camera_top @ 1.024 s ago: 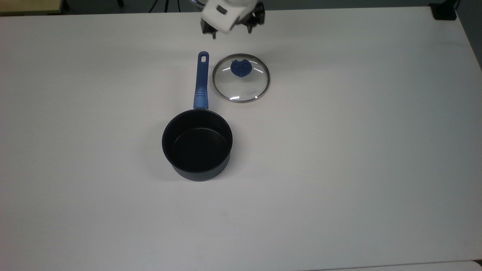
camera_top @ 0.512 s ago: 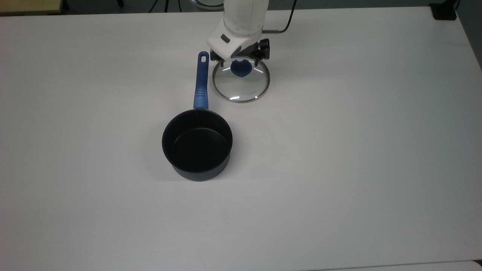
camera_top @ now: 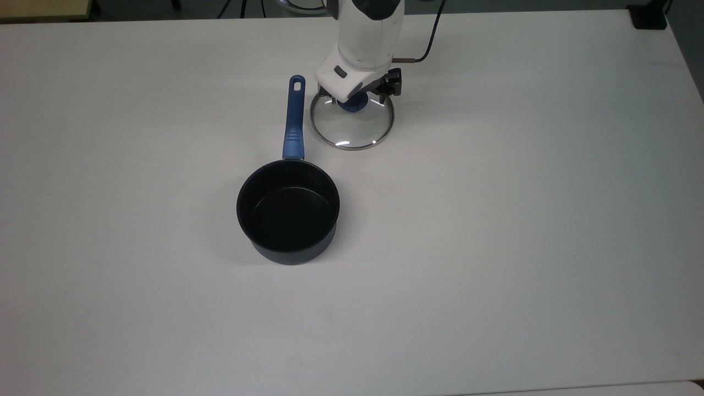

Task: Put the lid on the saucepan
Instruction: 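Lower the gripper and close it on the blue knob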

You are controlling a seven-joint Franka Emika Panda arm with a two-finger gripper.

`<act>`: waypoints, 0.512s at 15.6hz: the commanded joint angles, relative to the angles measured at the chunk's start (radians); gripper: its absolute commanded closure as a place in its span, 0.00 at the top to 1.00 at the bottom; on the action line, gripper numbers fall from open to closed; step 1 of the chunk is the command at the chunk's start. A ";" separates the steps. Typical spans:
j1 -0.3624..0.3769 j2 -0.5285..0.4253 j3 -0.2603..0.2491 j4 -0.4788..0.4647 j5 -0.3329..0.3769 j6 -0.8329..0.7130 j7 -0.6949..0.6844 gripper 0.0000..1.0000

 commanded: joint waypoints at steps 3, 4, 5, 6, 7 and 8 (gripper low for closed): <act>0.007 -0.010 0.005 -0.030 -0.025 0.039 0.026 0.53; 0.005 -0.013 0.005 -0.027 -0.025 0.036 0.026 0.46; 0.002 -0.020 0.005 -0.025 -0.025 0.030 0.026 0.44; 0.000 -0.030 0.005 -0.024 -0.022 0.026 0.026 0.42; -0.004 -0.050 0.005 -0.022 -0.022 0.025 0.023 0.43; -0.012 -0.067 0.005 -0.009 -0.022 0.024 0.013 0.43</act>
